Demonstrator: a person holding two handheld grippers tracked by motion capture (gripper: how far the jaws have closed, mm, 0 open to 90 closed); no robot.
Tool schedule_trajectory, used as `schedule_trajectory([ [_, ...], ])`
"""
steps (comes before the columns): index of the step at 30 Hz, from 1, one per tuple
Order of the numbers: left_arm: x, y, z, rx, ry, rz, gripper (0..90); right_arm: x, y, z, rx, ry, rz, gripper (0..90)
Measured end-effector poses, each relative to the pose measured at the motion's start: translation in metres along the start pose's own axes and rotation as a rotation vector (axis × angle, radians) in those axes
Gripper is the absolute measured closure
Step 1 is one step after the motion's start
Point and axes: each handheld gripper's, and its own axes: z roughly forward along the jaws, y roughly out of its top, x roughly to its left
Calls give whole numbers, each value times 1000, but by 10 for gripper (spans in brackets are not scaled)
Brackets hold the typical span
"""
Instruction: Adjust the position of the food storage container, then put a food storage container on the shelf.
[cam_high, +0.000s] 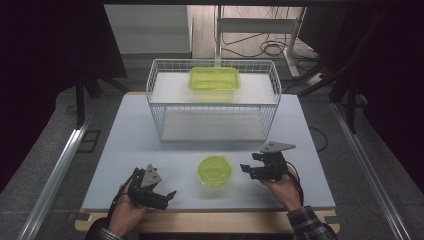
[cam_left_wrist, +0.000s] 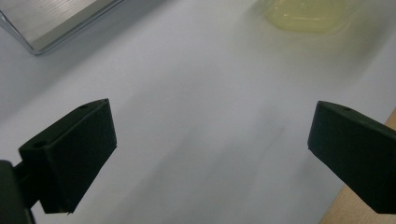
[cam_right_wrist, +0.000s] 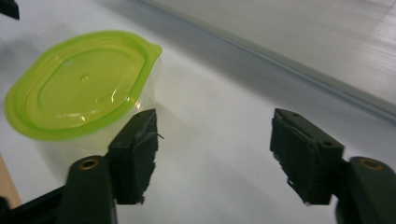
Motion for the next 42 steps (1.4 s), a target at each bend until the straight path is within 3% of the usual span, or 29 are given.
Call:
schedule_trajectory([
  [8,0,0,1,4,-1,15,6,3,-12,1,-4,6,-15,115],
  [16,-1,-1,1,4,-3,18,6,3,-12,3,-13,43,18,39],
  [23,-2,0,3,15,-10,25,7,2,-8,5,3,45,32,70],
  [32,-2,0,4,28,-6,34,8,9,10,11,24,119,73,42],
  [38,-2,0,5,38,-5,37,8,12,19,20,81,151,111,124],
  [42,-2,-1,4,40,-5,37,9,10,24,23,65,187,141,219],
])
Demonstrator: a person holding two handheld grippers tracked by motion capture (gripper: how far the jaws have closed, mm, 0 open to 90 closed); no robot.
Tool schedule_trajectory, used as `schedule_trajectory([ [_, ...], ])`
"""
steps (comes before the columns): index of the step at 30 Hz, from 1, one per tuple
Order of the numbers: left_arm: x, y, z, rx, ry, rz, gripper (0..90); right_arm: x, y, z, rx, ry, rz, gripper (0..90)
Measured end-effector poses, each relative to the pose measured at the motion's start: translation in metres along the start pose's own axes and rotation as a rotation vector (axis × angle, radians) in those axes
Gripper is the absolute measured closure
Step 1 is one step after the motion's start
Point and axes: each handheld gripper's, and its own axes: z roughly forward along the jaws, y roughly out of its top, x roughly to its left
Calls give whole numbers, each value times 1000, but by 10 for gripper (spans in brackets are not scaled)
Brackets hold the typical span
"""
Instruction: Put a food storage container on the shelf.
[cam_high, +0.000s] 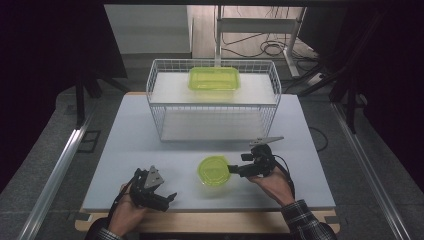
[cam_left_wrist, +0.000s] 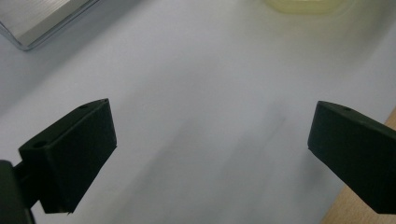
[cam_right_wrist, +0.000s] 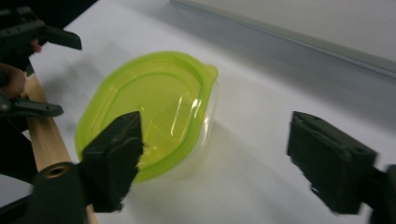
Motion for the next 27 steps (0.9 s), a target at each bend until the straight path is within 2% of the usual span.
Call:
schedule_trajectory([
  [4,0,0,1,7,2,3,9,-3,5,3,-4,24,16,333],
  [13,-1,0,1,17,3,5,10,-8,11,18,42,85,49,518],
  [22,-1,0,2,26,3,9,10,-26,11,29,67,201,185,631],
  [27,-1,0,2,25,3,11,10,-29,10,33,81,262,245,724],
])
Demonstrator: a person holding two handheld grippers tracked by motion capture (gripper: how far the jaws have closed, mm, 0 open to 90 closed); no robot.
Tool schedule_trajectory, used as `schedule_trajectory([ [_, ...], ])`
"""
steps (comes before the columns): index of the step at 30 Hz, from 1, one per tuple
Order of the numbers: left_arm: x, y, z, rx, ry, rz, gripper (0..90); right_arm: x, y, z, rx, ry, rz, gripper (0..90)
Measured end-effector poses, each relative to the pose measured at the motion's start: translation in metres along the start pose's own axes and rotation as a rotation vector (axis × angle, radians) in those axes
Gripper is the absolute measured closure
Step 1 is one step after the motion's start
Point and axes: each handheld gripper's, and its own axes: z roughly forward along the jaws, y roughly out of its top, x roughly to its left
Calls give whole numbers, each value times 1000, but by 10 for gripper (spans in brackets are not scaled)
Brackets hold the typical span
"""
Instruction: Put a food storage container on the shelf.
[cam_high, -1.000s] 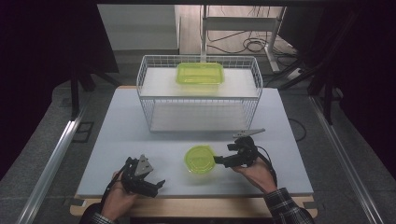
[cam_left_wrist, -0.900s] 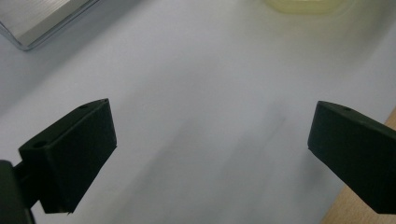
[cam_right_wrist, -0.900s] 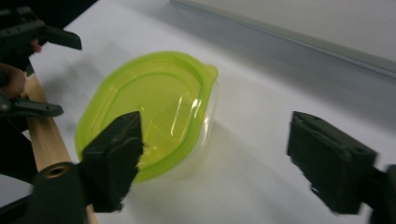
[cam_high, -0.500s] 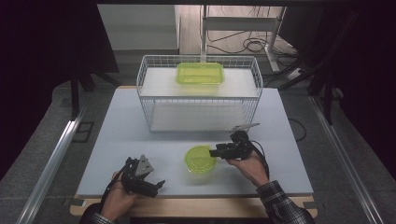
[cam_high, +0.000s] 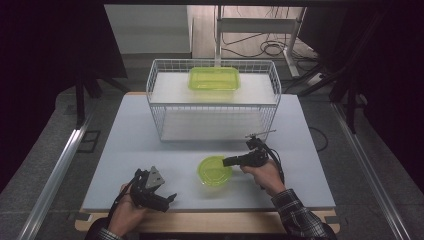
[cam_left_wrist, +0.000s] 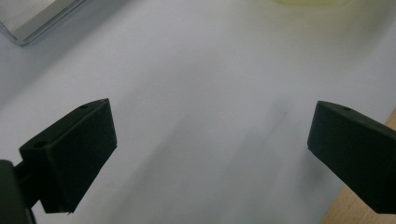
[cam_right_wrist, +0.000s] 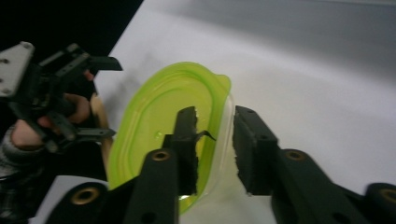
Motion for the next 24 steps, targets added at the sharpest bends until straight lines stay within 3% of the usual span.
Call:
schedule_trajectory([
  [3,0,0,0,-1,0,0,11,0,0,0,11,2,24,790],
  [7,0,0,0,-2,1,0,11,2,0,-1,12,35,60,807],
  [24,2,0,-2,-19,7,-21,12,19,9,-22,-73,20,38,809],
])
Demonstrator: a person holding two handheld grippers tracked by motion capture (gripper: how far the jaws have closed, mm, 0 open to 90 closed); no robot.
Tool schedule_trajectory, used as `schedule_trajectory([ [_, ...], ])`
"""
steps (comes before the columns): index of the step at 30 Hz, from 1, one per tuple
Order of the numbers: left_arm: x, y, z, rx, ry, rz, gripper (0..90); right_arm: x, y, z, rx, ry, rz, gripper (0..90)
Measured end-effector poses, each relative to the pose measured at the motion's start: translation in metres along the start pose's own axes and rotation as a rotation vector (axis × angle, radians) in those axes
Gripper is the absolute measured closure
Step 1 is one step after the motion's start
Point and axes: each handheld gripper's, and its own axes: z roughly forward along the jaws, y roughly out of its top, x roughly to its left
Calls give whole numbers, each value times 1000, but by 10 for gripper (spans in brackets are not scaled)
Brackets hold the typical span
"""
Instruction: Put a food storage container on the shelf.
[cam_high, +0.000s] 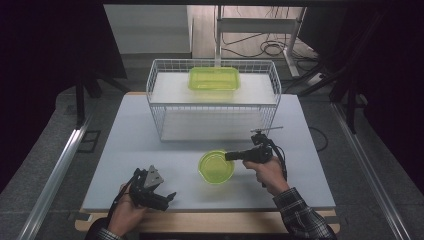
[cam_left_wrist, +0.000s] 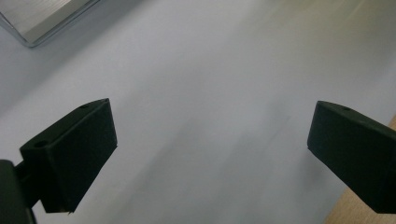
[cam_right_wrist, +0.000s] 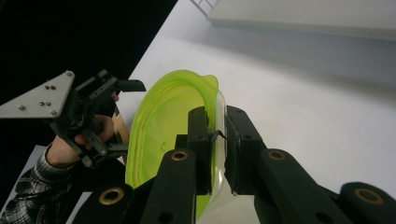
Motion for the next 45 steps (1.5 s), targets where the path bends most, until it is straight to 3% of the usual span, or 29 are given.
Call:
schedule_trajectory([
  [15,0,0,0,4,1,0,12,17,21,-23,-71,-1,-26,810],
  [22,0,0,1,4,3,-2,12,26,35,-35,-113,21,-35,810],
  [34,1,0,0,7,7,-3,12,45,65,-55,-164,-10,-62,810],
  [45,4,-1,-1,1,21,-29,8,64,94,-74,-230,-23,-87,810],
])
